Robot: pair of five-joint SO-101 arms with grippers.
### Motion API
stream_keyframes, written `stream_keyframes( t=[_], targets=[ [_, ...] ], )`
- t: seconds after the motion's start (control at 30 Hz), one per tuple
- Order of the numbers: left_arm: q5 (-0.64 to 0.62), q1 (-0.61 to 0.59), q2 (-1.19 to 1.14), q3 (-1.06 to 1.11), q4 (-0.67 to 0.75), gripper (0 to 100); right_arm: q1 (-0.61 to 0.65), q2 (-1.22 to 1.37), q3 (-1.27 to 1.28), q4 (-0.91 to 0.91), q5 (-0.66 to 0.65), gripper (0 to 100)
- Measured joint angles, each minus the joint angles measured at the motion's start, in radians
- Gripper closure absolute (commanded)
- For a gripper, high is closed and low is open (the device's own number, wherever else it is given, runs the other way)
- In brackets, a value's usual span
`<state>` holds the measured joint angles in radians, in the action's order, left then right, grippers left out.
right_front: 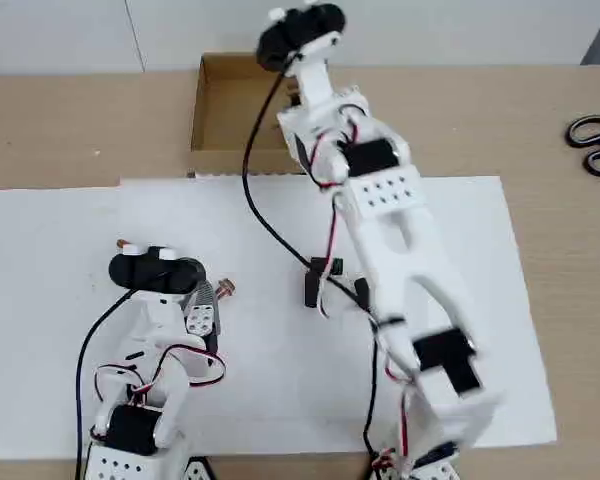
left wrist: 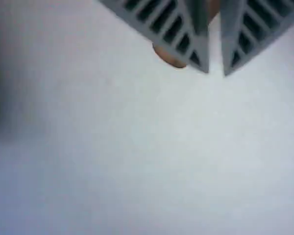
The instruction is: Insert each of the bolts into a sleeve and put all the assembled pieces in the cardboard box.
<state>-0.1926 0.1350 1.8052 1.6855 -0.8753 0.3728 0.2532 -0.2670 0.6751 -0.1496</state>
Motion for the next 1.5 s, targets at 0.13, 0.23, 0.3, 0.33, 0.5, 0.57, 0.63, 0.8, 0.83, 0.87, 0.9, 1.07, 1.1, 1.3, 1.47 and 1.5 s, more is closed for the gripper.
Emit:
stream_keyframes(
  t=[0.13, 0.23, 0.3, 0.33, 0.5, 0.57, 0.63, 0.8, 0.83, 0.87, 0.9, 1.07, 1.1, 1.3, 1.47, 1.5],
  targets=[
    [0.000, 0.000, 0.000, 0.000, -0.005, 99, 0.000, 0.187, -0.112, -0.118, -0.078, 99.5],
    [0.000, 0.000, 0.000, 0.000, -0.006, 99, 0.000, 0.305, -0.158, -0.219, -0.160, 99.5],
    [0.000, 0.000, 0.000, 0.000, -0.006, 99, 0.005, 0.374, -0.181, -0.275, -0.226, 99.5],
    [0.000, 0.000, 0.000, 0.000, -0.006, 99, 0.008, 0.402, -0.190, -0.295, -0.258, 99.5],
    [0.000, 0.000, 0.000, 0.000, -0.006, 99, 0.049, 0.519, -0.244, -0.348, -0.411, 99.0],
    [0.000, 0.000, 0.000, 0.000, -0.006, 99, 0.066, 0.551, -0.258, -0.359, -0.460, 98.0],
    [0.000, 0.000, 0.000, 0.000, -0.006, 99, 0.075, 0.565, -0.270, -0.361, -0.488, 92.8],
    [0.000, 0.000, 0.000, 0.000, -0.006, 99, 0.110, 0.571, -0.279, -0.361, -0.505, 85.4],
    [0.000, 0.000, 0.000, 0.000, -0.006, 99, 0.115, 0.571, -0.279, -0.361, -0.506, 86.9],
    [0.000, 0.000, 0.000, 0.000, -0.006, 99, 0.120, 0.569, -0.284, -0.359, -0.506, 89.1],
    [0.000, 0.000, 0.000, 0.000, -0.006, 99, 0.121, 0.569, -0.293, -0.359, -0.506, 92.0],
    [0.000, 0.000, 0.000, 0.000, -0.006, 99, 0.118, 0.562, -0.302, -0.358, -0.506, 99.8],
    [0.000, 0.000, 0.000, 0.000, -0.006, 99, 0.118, 0.548, -0.302, -0.351, -0.506, 99.7],
    [0.000, 0.000, 0.000, 0.000, -0.006, 99, 0.117, 0.402, -0.302, -0.141, -0.506, 99.6],
    [0.000, 0.000, 0.000, 0.000, -0.006, 99, 0.083, 0.244, -0.302, 0.095, -0.385, 99.5],
    [0.000, 0.000, 0.000, 0.000, -0.006, 99, 0.075, 0.210, -0.302, 0.149, -0.350, 99.5]
  ],
)
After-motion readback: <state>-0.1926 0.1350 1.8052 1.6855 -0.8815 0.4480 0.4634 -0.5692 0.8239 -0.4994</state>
